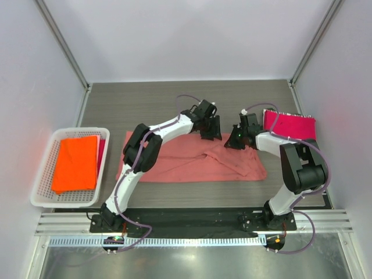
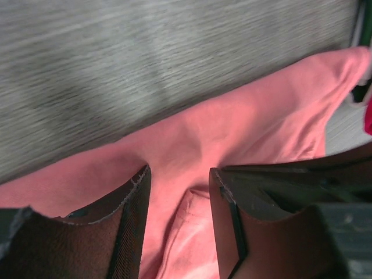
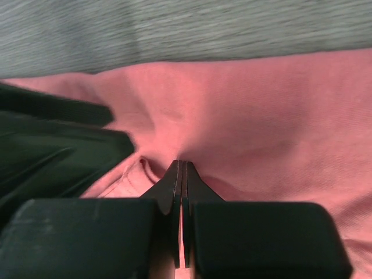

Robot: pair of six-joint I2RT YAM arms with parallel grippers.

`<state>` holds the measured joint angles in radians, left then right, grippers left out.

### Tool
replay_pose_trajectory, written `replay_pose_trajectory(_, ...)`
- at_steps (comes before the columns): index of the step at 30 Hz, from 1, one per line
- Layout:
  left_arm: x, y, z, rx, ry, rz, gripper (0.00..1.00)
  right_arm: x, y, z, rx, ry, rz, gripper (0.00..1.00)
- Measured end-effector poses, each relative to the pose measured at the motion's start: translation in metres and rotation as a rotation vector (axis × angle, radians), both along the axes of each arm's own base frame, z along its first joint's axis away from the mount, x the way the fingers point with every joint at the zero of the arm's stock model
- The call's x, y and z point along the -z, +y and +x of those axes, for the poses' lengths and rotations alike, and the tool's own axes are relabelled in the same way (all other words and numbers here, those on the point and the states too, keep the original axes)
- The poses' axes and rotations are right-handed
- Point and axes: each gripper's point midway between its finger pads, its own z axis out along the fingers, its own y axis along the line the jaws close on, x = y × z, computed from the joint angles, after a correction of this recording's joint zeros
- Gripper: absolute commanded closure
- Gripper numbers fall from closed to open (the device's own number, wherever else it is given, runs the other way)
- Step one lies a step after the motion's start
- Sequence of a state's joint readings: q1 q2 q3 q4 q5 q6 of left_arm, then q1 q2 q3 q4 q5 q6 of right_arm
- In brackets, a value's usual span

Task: Fold and stack the t-shirts
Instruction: Fold the tshirt

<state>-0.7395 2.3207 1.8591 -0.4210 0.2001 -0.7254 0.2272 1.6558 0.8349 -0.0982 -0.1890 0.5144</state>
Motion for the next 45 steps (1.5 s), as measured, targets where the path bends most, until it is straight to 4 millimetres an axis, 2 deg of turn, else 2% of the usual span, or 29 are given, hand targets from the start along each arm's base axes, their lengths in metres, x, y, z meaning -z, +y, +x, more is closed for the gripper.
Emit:
replay_pose_trajectory(2, 0.007, -0.004, -0.002, 0.015, 0.025, -0.003, 0.54, 0.0, 0.003, -0.001, -0.01, -0.001, 0.014, 0.99)
replay_pose_trajectory(9, 0.007, -0.013, 0.001, 0.032, 0.051, -0.012, 0.54, 0.0, 0.013, -0.015, -0.059, 0.009, 0.073, 0.99)
replay_pose_trajectory(14, 0.007, -0.013, 0.002, 0.031, 0.061, -0.004, 0.54, -0.013, 0.03, -0.052, -0.172, 0.048, 0.177, 0.99)
replay_pose_trajectory(19, 0.007, -0.014, 0.002, 0.029, 0.067, 0.0, 0.54, -0.045, 0.044, -0.092, -0.282, 0.039, 0.275, 0.97)
replay_pose_trajectory(20, 0.007, -0.014, 0.002, 0.029, 0.067, 0.0, 0.54, -0.053, 0.047, -0.098, -0.298, 0.029, 0.292, 0.93)
replay_pose_trajectory(21, 0.007, -0.014, 0.002, 0.029, 0.068, 0.001, 0.54, -0.059, 0.047, -0.102, -0.307, 0.017, 0.299, 0.7)
replay_pose_trajectory(22, 0.007, -0.014, 0.002, 0.029, 0.069, 0.002, 0.54, -0.066, 0.048, -0.105, -0.307, 0.005, 0.307, 0.61)
replay_pose_trajectory(24, 0.007, -0.014, 0.002, 0.028, 0.07, 0.002, 0.54, -0.077, 0.044, -0.107, -0.303, -0.034, 0.285, 0.51)
replay_pose_trajectory(27, 0.007, -0.014, 0.002, 0.028, 0.07, 0.002, 0.55, -0.083, 0.029, -0.099, -0.247, -0.088, 0.197, 0.5)
replay_pose_trajectory(30, 0.007, -0.014, 0.002, 0.028, 0.071, 0.002, 0.54, -0.081, 0.013, -0.08, -0.178, -0.112, 0.089, 0.5)
replay_pose_trajectory(33, 0.008, -0.014, 0.002, 0.027, 0.072, 0.002, 0.54, -0.068, 0.002, -0.058, -0.133, -0.096, -0.003, 0.5)
replay_pose_trajectory(38, 0.008, -0.014, 0.004, 0.015, 0.085, 0.014, 0.54, -0.034, -0.011, -0.044, -0.098, -0.026, -0.108, 0.49)
replay_pose_trajectory(41, 0.009, -0.016, 0.007, 0.004, 0.097, 0.021, 0.54, -0.023, -0.012, -0.034, -0.086, -0.006, -0.151, 0.49)
replay_pose_trajectory(45, 0.008, -0.017, 0.009, -0.004, 0.103, 0.029, 0.54, -0.016, -0.001, -0.016, -0.099, -0.012, -0.181, 0.47)
